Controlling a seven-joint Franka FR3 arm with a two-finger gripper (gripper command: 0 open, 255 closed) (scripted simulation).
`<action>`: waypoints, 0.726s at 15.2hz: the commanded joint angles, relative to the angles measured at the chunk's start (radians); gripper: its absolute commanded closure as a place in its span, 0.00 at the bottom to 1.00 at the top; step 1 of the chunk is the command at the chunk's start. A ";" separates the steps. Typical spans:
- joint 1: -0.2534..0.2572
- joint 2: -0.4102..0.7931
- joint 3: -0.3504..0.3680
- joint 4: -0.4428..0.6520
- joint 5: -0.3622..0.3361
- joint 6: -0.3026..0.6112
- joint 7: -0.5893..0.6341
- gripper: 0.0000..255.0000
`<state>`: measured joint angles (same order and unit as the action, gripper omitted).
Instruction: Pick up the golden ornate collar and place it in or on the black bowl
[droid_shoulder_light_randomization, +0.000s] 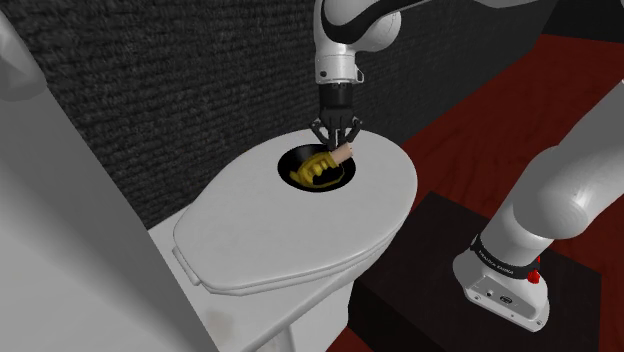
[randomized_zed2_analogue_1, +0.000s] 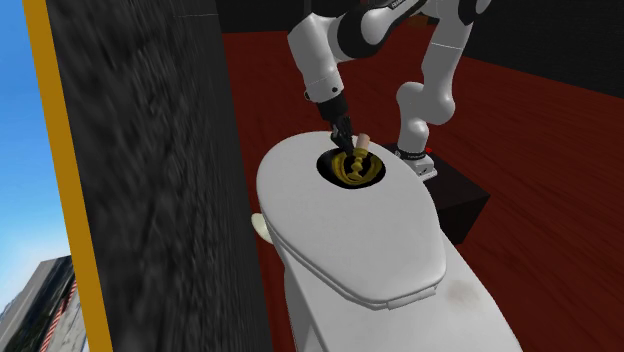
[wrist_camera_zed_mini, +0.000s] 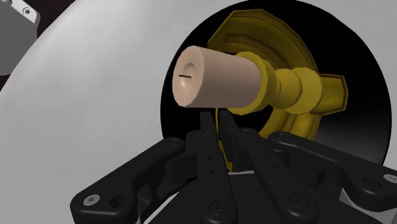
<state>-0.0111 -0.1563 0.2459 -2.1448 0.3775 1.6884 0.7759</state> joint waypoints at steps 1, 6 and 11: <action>0.000 0.000 0.000 0.000 0.000 0.000 0.000 0.00; 0.000 0.000 0.000 0.000 0.000 0.000 0.000 0.00; -0.018 0.021 -0.022 0.137 -0.022 -0.120 0.010 0.00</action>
<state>-0.0273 -0.1398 0.2255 -2.0245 0.3581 1.5816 0.7838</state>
